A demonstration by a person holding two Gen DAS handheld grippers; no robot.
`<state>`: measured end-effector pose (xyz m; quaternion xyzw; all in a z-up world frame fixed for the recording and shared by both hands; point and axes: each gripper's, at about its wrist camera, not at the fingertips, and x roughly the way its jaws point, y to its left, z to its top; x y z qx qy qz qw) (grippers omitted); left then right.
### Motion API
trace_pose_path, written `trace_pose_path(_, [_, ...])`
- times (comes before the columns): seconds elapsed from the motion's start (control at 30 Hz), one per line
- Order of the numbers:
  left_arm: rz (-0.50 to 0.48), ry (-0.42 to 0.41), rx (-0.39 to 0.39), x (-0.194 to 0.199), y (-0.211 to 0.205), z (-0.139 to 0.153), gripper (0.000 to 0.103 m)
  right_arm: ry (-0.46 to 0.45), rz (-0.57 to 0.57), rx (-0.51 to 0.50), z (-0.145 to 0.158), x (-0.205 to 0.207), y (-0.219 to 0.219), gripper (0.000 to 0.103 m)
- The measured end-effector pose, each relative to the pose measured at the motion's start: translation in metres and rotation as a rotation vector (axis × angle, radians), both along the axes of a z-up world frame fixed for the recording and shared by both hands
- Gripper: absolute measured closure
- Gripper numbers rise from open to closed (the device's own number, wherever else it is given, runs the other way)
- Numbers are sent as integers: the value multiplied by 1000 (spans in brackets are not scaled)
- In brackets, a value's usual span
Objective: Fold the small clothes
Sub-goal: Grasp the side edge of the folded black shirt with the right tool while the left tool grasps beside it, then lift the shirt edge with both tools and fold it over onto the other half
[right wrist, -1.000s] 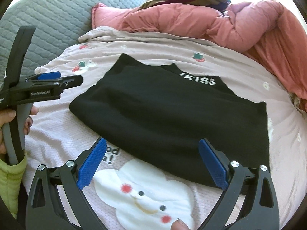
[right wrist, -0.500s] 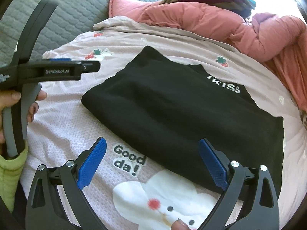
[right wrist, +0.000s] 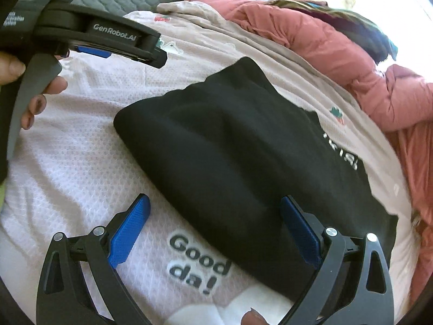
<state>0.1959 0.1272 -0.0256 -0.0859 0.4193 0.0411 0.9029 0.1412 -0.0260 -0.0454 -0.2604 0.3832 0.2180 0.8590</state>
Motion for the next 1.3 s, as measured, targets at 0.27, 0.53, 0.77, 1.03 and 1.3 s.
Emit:
trace_pose_path(0.27, [-15, 4, 25, 9, -6, 0, 10, -67, -2, -43, -7, 20, 15, 7])
trace_pose_path(0.53, [-18, 22, 18, 19, -9, -3, 10, -127, -8, -36, -6, 18, 16, 10])
trace_pose_path(0.77, [-57, 60, -244, 36, -5, -9, 10, -132, -34, 84, 7, 19, -2, 59])
trace_pose_path(1.03, [-158, 129, -541, 59, -22, -22, 10, -90, -48, 258, 21, 18, -28, 87])
trace_pose_path(1.3, [-199, 194, -528, 78, -53, -25, 27, -46, -46, 344, 25, 17, -40, 94])
